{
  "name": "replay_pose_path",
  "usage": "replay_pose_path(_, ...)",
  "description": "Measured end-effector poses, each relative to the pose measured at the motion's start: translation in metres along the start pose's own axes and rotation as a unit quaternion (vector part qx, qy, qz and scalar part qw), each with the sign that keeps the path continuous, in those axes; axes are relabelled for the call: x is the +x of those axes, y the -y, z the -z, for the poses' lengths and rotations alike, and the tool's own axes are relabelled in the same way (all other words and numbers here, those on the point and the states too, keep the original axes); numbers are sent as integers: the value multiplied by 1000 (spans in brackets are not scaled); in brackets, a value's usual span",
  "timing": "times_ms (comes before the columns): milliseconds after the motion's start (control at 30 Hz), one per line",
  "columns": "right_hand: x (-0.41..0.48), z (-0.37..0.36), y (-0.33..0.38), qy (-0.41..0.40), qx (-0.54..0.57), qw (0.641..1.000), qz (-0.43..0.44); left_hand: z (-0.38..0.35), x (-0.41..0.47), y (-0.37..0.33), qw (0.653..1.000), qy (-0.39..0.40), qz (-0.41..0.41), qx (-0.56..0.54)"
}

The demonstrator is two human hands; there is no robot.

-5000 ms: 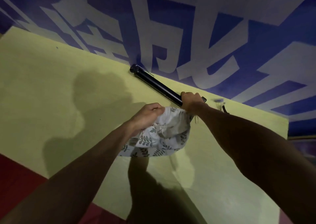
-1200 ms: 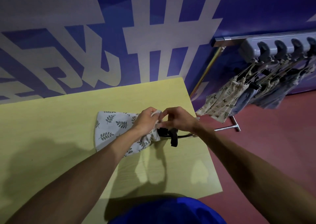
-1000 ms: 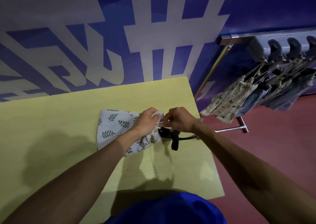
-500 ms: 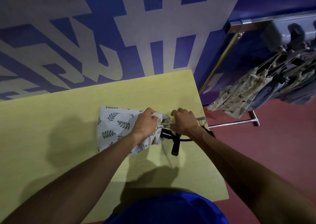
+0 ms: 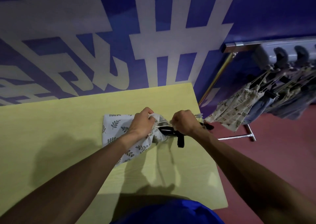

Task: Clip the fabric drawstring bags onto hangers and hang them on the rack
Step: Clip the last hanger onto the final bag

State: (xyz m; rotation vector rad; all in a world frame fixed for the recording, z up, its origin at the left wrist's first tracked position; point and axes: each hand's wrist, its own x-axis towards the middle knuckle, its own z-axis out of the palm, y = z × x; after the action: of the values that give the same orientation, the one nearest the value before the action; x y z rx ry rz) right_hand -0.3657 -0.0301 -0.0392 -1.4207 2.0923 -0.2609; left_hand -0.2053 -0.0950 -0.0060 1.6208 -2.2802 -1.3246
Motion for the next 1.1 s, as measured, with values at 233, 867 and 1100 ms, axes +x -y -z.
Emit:
replay_pose_path(233, -17, 46, 39, -6, 227, 974, -13, 38, -17, -10, 997, -60, -45, -33)
replay_pose_path(867, -84, 200, 210, -182, 245, 941, 144, 130, -72, -99, 917, 35, -298, -264)
replay_pose_path(1100, -103, 222, 195, -245, 250, 930, 109, 105, -65, -137, 931, -36, -310, -191)
